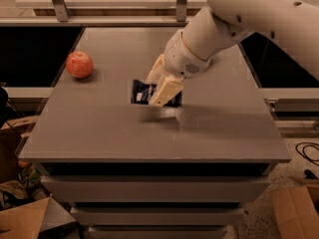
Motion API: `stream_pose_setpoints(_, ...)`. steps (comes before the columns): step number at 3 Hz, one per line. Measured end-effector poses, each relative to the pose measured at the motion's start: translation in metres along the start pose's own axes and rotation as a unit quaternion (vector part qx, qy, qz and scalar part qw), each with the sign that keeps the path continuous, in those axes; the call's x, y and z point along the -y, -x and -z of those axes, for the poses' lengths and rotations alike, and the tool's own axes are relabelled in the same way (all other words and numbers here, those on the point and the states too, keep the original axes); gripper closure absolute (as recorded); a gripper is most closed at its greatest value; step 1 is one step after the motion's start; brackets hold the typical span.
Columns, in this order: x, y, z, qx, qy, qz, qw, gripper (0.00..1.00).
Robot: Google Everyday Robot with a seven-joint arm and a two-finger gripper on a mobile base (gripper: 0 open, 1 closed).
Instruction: Move rxbar blueberry near apple
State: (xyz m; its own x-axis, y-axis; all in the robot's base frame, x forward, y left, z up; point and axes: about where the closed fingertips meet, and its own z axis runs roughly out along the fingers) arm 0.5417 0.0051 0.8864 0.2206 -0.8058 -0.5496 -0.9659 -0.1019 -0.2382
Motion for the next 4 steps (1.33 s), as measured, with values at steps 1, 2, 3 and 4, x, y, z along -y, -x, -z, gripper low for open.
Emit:
stream_pose_setpoints(1,0.023,0.011,-0.019,0.008,0.02,0.021,0.9996,1.0)
stream_pose_setpoints(2,0.05,0.027,-0.04,0.012,0.038,0.043,0.9983,1.0)
stream_pose_setpoints(3,0.075,0.037,-0.057,0.014,0.046,0.054,0.9974,1.0)
stream_pose_setpoints(4,0.098,0.047,-0.068,0.008,0.046,0.058,0.9972,1.0)
